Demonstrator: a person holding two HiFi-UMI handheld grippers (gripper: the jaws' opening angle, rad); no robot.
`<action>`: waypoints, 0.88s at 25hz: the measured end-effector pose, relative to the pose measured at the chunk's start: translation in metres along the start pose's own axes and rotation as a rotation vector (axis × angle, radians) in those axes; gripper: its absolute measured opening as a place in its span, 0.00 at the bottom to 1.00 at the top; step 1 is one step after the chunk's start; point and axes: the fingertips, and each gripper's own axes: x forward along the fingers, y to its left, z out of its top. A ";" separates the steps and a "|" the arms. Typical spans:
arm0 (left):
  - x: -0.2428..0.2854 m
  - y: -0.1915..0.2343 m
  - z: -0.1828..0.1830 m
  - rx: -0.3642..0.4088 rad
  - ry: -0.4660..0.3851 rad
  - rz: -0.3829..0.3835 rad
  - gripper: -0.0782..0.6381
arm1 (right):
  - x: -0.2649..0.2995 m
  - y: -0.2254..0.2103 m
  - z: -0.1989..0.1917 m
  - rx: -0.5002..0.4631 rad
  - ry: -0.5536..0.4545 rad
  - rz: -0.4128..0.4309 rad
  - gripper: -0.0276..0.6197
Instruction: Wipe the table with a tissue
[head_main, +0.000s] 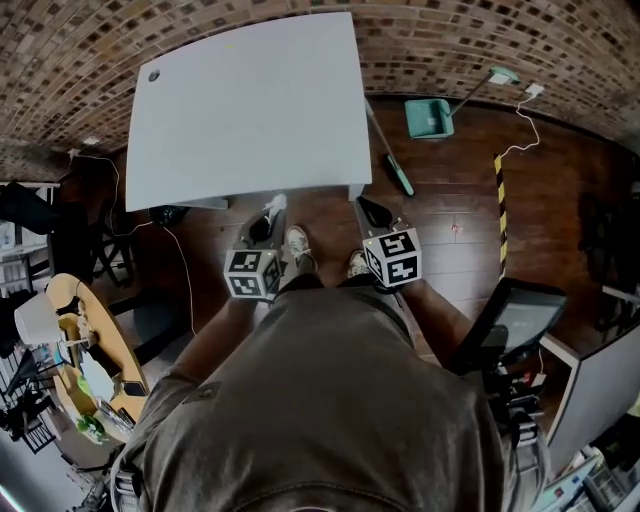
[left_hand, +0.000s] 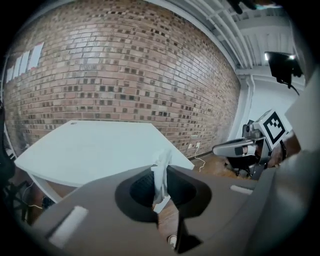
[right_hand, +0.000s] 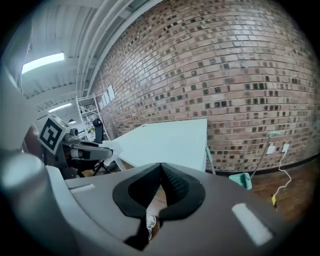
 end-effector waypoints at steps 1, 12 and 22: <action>-0.004 -0.005 -0.002 0.000 -0.001 0.005 0.16 | -0.006 -0.001 -0.004 0.001 -0.001 0.003 0.06; -0.039 -0.013 -0.003 0.047 -0.013 0.032 0.16 | -0.051 0.005 0.001 -0.035 -0.051 -0.013 0.06; -0.059 0.019 -0.002 -0.073 -0.118 0.073 0.16 | -0.050 0.050 0.028 -0.040 -0.145 -0.037 0.06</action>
